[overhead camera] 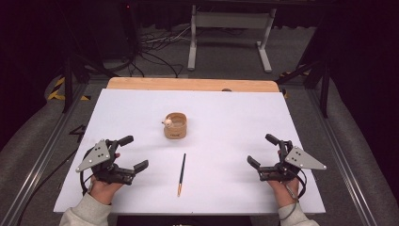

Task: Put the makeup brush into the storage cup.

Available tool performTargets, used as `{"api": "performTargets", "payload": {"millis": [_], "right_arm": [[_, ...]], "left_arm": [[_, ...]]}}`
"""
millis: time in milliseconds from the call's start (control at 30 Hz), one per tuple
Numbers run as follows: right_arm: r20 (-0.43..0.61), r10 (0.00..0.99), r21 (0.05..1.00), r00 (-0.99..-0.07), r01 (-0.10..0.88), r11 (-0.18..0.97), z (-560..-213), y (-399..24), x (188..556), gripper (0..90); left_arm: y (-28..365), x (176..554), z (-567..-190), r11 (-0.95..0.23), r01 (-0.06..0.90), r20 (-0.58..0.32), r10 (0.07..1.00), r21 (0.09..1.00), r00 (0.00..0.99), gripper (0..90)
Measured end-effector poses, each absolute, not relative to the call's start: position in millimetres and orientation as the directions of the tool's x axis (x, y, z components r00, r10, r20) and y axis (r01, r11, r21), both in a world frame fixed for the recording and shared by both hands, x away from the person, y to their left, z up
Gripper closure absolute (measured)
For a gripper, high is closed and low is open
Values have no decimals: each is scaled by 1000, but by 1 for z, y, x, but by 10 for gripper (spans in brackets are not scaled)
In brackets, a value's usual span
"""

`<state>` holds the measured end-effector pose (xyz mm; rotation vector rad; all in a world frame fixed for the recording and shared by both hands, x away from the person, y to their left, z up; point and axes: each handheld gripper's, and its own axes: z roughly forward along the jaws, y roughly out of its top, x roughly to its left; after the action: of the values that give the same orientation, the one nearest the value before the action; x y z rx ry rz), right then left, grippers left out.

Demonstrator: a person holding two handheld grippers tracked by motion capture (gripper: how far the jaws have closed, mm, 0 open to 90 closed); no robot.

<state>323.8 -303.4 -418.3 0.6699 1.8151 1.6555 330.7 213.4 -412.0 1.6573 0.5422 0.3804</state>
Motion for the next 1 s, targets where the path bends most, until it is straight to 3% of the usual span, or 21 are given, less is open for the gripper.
{"api": "performTargets", "payload": {"millis": [1000], "right_arm": [[-84,704,996,-705,-29,89,-419,-307,324,0]], "left_arm": [[150,351,-394,-144,125,-47,455,982,889,4]]}}
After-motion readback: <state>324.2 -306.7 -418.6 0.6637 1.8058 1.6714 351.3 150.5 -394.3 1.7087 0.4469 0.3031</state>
